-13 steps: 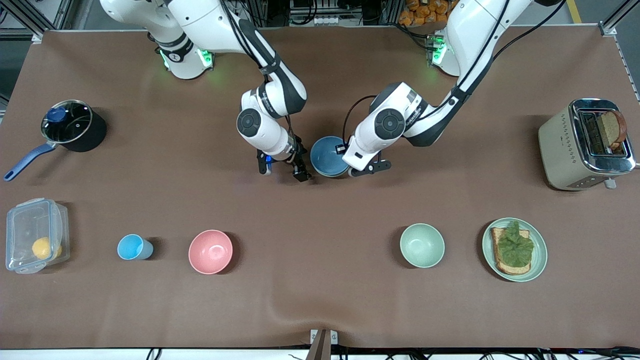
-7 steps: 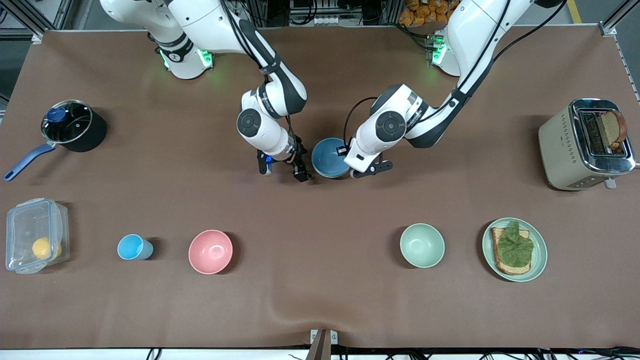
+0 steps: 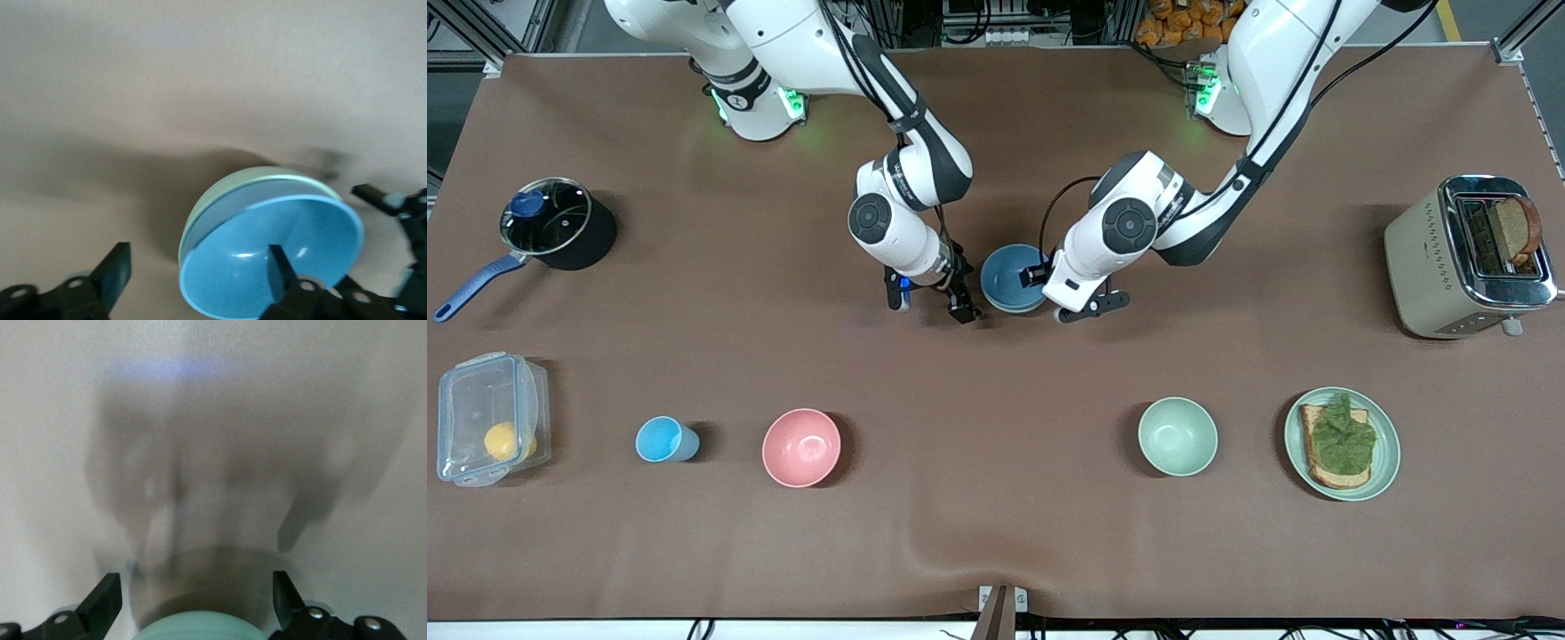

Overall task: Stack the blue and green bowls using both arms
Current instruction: 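Lower the blue bowl into the green bowl with the left gripper, then open the left gripper and lift it away from the stacked bowls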

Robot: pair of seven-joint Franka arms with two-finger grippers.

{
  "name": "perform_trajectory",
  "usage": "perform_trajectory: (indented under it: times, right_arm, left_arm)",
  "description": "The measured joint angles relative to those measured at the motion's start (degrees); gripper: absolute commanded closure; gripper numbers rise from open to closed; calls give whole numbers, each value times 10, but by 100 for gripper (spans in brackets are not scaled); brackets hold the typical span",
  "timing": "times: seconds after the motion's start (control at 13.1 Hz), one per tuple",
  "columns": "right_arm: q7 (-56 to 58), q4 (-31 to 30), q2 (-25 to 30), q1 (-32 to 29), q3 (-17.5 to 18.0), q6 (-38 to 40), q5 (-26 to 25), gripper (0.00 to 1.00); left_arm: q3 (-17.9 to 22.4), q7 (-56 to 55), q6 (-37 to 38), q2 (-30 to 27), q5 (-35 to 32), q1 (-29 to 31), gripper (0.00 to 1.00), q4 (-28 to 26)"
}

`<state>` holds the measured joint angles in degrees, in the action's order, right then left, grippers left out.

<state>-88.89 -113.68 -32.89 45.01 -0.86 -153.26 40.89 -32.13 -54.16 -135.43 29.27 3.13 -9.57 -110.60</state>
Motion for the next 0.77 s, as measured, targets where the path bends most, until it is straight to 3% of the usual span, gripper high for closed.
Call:
perform_trajectory:
  times: [0.23, 0.46, 0.77]
  right_arm:
    - [2, 1, 0, 0, -1, 7, 0, 0]
    - [24, 4, 7, -3, -12, 52, 0, 0]
    - [67, 7, 30, -17, -36, 132, -8, 0]
  left_arm:
    - [1, -1, 37, -65, 0, 26, 0, 11]
    - [2, -1, 121, -140, -4, 73, 0, 40]
    - [3, 26, 226, -186, -56, 128, 0, 104]
